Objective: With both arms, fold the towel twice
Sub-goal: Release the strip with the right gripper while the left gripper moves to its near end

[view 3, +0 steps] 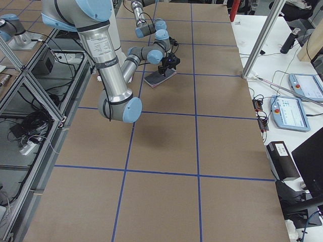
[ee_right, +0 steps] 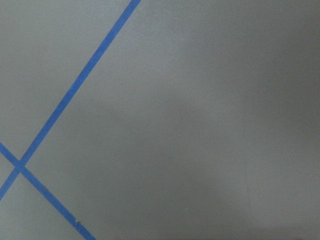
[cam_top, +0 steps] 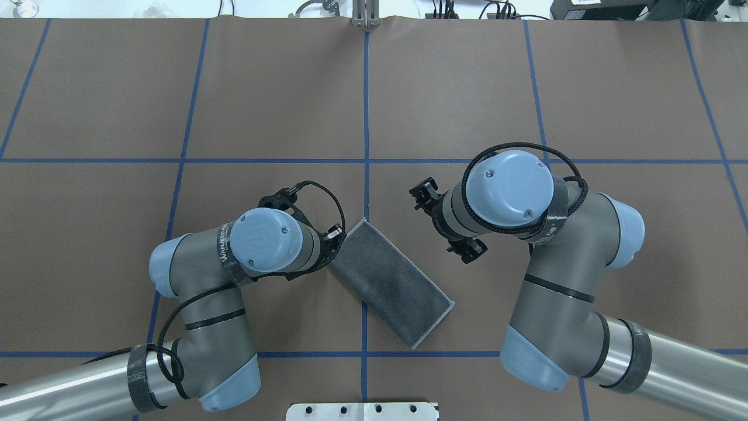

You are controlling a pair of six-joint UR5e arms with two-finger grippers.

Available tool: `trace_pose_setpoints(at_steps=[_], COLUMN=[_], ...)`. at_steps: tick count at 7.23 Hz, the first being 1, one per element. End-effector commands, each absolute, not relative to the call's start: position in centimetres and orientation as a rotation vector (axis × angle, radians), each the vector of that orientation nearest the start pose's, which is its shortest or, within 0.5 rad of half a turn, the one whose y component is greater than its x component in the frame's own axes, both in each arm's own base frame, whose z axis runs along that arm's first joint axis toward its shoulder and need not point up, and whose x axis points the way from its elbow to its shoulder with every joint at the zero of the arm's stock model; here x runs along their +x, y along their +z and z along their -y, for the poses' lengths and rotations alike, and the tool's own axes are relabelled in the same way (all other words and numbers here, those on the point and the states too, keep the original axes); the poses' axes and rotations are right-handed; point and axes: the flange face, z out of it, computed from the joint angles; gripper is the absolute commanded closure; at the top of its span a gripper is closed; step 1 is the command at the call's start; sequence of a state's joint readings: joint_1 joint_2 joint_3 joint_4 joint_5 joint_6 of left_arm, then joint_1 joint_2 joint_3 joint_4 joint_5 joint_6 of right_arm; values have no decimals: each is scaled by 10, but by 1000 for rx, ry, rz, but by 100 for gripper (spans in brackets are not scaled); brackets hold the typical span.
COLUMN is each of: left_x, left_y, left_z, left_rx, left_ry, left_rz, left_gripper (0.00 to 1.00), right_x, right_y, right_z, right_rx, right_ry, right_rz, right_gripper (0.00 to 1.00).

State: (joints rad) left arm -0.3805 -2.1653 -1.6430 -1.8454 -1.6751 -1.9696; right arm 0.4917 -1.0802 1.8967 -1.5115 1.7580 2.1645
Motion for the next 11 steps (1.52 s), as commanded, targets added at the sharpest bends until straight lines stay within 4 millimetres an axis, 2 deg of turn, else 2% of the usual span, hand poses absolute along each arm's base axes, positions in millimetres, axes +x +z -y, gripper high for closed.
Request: trace_pose_setpoints(at_steps=[1,2,3,5,7,8,9,10,11], left_x=[590,590,590,590,584,584,584,585,585], left_y=[250,250,250,248,238,238,238,237,237], left_z=[368,368,368,368,368,366,366,366,366], left_rx=[-107,-107,-107,-107,-108,-109,-109,-109,-109], left_ry=[-671,-669,-669,-670,-666,-663,-663,-663,-663], left_rz=[-958,-958,-960,-963,-985,-984,-984,-986,-986], left_gripper=[74,81,100,100,100,96,65,64,68], right_x=[-477,-476,-476,-475,-475,-475,-475,-475,-474], right_y=[237,237,237,238,238,239,240,239,239], right_z=[392,393,393,394,394,394,394,394,395], right_rx=[-226,-232,-233,-232,-232,-232,-232,-232,-231], right_ry=[938,937,937,940,940,940,941,940,942], right_rz=[888,888,886,887,885,884,882,884,884], right_gripper=[0,0,0,0,0,0,0,0,0])
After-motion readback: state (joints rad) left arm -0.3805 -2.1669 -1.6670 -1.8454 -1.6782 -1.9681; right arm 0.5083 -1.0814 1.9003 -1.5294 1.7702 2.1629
